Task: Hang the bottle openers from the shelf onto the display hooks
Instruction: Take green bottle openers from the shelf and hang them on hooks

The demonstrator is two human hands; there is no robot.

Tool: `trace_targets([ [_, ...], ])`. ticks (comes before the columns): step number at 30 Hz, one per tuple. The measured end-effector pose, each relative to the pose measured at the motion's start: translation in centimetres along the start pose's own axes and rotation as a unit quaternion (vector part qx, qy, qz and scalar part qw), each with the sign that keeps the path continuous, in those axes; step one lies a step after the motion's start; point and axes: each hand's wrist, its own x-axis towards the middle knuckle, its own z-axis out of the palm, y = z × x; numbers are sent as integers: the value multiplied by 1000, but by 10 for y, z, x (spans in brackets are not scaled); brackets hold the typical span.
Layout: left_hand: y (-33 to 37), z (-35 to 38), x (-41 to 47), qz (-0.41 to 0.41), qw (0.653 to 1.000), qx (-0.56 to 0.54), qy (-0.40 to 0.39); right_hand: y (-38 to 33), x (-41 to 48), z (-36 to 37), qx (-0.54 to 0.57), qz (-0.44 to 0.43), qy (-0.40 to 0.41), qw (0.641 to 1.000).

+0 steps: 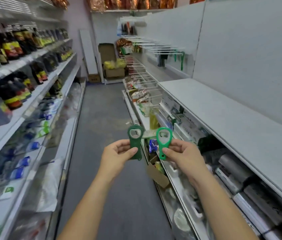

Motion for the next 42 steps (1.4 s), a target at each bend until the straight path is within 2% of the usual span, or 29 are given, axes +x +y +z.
trace_targets([
  [12, -7, -46, 197, 12, 998, -14, 63, -9, 206, 77, -23, 0, -22, 999],
  [16, -15, -76, 277, 19, 998, -23, 54, -11, 277, 122, -3, 2, -24, 1000],
  [24, -10, -126, 438, 12, 1000, -11, 17, -26, 416, 192, 8, 3, 22, 1000],
  [30, -13, -124, 538, 9, 1000, -26, -7, -23, 510, 205, -20, -13, 53, 998],
  [34, -20, -112, 613, 9, 1000, -7, -28, -20, 584, 208, 4, -16, 69, 997],
  [42, -8, -58, 784, 24, 997, 21, -75, -28, 738, 187, 21, -29, 112, 993],
])
